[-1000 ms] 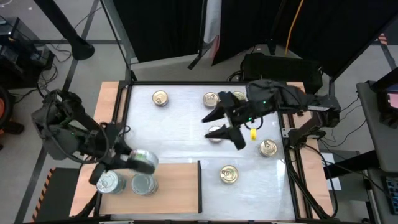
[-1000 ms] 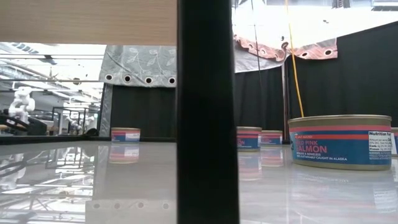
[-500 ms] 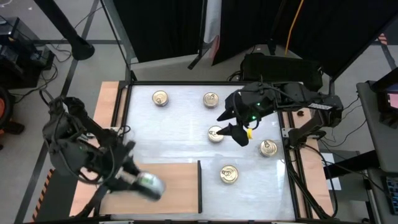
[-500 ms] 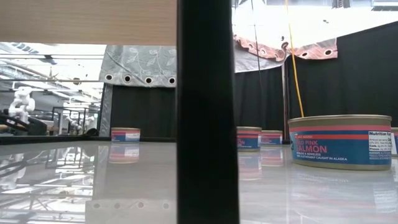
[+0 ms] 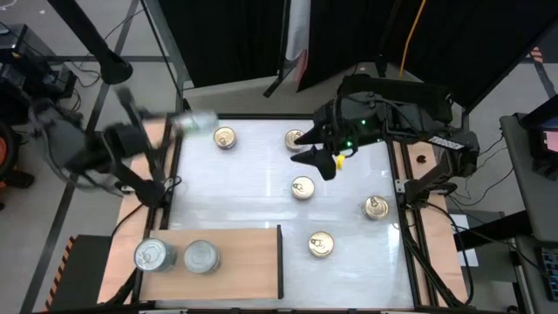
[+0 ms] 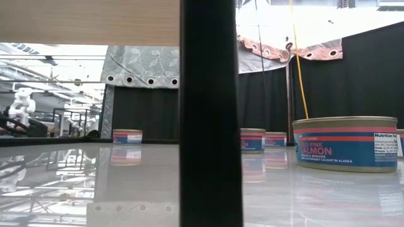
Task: Stack canned seafood by type on shelf
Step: Stack the green tuna can on top of the green tuna can on the shelf
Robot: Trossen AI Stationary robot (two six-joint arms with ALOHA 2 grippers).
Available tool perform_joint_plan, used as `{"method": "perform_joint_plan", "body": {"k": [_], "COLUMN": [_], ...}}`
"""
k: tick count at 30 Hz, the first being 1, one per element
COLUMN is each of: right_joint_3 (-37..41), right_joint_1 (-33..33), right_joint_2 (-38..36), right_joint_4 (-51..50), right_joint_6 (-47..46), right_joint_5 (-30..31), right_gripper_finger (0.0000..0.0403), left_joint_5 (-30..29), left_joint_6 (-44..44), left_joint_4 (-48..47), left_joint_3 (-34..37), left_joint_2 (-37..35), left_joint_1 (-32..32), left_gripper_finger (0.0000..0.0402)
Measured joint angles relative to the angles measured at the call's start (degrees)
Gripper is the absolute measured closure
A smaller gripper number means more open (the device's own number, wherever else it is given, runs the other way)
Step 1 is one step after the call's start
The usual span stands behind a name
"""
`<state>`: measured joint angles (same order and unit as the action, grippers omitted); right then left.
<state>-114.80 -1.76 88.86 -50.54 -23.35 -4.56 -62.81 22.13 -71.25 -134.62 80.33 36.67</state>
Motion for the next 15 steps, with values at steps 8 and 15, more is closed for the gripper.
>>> {"method": "perform_joint_plan", "body": {"k": [8, 15], "right_joint_3": [0.0, 0.0], "right_joint_1": [-3.8, -7.5], "right_joint_2": [-0.2, -0.2], "right_joint_4": [-0.1, 0.0], "right_joint_6": [0.0, 0.7], "right_joint_5": [-0.2, -1.6], "right_gripper_finger": [0.014, 0.014], "left_joint_5": [4.1, 12.5], "left_joint_6": [2.7, -16.3], "left_joint_4": [-1.3, -0.2], "left_joint_3": [-0.2, -0.3], "left_joint_2": [-0.9, -1.5], "left_joint_1": [-3.4, -3.2], "left_gripper_finger": [0.0245, 0.0244]}}
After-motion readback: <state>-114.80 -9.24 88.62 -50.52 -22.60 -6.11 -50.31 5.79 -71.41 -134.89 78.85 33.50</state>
